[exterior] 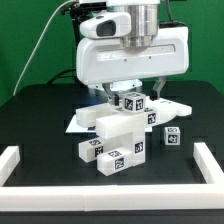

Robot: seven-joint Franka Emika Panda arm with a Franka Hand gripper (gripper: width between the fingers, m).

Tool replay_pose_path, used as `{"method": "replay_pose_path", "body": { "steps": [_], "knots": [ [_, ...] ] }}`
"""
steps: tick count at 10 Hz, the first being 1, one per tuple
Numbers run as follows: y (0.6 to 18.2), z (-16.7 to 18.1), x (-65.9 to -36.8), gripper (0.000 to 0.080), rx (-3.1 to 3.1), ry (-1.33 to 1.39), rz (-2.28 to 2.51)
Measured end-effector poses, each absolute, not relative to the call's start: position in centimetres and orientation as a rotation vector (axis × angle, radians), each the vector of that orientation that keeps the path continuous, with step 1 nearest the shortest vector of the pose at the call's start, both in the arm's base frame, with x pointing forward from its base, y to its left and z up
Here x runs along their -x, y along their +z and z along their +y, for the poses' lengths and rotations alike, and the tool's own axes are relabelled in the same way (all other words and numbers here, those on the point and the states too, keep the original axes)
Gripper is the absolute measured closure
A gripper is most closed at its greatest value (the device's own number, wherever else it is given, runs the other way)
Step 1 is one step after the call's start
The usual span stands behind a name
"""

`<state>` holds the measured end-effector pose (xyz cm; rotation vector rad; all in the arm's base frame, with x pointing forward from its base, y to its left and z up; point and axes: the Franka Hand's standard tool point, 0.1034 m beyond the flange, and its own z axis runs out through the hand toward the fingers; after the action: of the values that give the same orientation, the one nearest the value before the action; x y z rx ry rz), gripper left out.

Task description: Assemble chair

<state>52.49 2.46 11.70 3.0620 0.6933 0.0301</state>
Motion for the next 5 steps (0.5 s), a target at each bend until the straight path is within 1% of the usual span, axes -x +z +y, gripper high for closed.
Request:
{"method": "replay_pose_path", "body": {
  "steps": [1,2,3,4,5],
  "knots": [
    [11.82,2.19,-52.77,0.0151,-3.015,0.051,0.869],
    [11.76,2.28,-52.74,0.0236,-3.052,0.049,0.736],
    [11.75,2.23,-52.74,0.0373,-3.05,0.049,0.739],
    [11.73,2.27,-52.73,0.0373,-3.076,0.049,0.632],
    [11.72,2.27,-52.73,0.0517,-3.101,0.049,0.501]
  ]
}}
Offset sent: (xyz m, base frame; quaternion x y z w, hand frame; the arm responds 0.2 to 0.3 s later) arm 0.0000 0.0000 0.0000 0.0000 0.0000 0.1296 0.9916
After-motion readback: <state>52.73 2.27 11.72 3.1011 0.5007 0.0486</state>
